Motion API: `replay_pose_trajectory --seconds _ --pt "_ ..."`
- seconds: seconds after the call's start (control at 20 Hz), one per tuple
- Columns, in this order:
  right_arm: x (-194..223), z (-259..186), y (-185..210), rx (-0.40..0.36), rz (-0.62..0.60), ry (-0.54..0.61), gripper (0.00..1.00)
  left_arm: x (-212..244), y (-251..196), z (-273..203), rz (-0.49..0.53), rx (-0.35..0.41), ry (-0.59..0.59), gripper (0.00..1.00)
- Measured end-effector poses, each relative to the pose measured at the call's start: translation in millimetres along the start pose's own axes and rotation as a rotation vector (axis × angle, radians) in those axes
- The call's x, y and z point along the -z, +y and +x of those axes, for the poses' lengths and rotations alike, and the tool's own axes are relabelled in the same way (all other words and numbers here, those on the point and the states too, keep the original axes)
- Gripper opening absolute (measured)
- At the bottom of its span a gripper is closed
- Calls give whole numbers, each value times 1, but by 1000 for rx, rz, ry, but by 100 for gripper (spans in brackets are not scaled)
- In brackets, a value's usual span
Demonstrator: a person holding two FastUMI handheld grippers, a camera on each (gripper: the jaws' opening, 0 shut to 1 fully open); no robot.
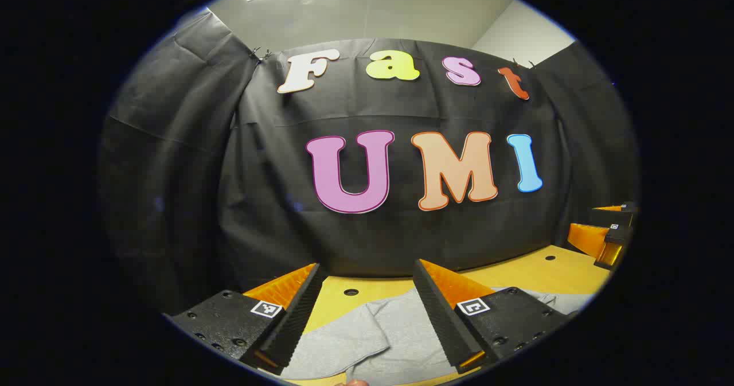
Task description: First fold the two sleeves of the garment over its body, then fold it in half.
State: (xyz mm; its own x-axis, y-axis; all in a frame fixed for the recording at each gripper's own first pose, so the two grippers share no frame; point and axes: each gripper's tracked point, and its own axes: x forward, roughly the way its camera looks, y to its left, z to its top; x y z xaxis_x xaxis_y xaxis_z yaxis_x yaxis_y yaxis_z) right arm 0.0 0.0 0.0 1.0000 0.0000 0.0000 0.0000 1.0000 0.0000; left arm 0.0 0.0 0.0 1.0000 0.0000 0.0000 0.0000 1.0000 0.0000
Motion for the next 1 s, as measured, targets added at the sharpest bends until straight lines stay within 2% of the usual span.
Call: replay_pose_trajectory --seconds 0.15,0.2,0.25,0.35,0.4,0.55,0.65,0.7,0.8,0.85,0.9,1.0 --pt "0 1 2 -9 -1 2 99 -2 0 0 3 -4 -6 98" --pt "1 2 3 -12 -2 4 99 -4 0 0 5 -5 -7 94" --pt "1 3 4 -14 -2 4 99 -1 1 0 7 -6 -6 97" --pt "1 3 5 -19 -2 6 99 -1 1 -1 7 -9 -5 94" --pt "2 3 6 -22 -1 7 99 0 1 0 7 -10 -3 97" --pt "4 6 6 -27 0 11 99 1 1 0 10 -14 1 98" --pt "4 6 6 -28 3 12 99 1 1 1 16 -15 0 94" --pt "5 8 6 -29 4 12 99 0 1 1 19 -15 -2 98" --pt "6 10 6 -30 7 14 99 -2 1 2 23 -14 -7 94" --pt "5 11 6 -30 10 13 99 -2 1 2 25 -15 -9 98" --pt "5 12 6 -31 13 13 99 -2 1 3 24 -15 -10 94" --pt "5 15 5 -31 16 11 99 -2 0 5 23 -17 -8 95"
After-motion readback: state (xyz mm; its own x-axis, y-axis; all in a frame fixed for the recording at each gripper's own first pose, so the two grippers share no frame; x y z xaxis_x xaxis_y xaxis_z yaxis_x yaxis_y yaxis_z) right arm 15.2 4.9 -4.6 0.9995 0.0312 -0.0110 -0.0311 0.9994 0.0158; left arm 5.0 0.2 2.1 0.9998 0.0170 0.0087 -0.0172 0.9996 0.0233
